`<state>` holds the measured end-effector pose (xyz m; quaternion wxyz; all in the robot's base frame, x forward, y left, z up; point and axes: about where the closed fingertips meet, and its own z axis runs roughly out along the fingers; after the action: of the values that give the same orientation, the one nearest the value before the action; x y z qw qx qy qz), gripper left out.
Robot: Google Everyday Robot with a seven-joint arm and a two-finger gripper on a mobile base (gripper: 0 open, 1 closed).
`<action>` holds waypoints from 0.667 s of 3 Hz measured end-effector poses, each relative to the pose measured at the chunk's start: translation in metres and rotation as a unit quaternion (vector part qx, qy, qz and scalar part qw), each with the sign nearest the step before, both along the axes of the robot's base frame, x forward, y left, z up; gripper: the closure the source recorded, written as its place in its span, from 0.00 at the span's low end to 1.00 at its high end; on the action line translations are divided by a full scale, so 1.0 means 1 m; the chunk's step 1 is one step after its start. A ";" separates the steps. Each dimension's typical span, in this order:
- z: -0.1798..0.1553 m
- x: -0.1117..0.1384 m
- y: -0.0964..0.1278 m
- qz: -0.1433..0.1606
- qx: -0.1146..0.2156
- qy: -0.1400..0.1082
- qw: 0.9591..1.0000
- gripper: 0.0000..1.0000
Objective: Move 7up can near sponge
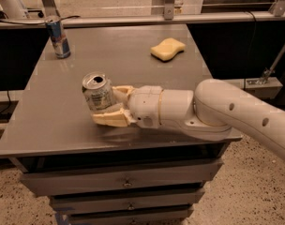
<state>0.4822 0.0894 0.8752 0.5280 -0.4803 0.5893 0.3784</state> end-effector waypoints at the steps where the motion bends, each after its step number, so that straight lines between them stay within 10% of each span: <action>1: 0.047 0.004 -0.059 -0.053 -0.031 -0.037 0.997 1.00; 2: 0.047 0.004 -0.059 -0.053 -0.031 -0.037 0.997 1.00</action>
Offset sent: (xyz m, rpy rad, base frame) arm 0.0039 -0.0512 0.0376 -0.0500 -0.0575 -0.0919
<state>0.4858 0.0306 0.9223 0.5536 -0.4782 0.6056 0.3133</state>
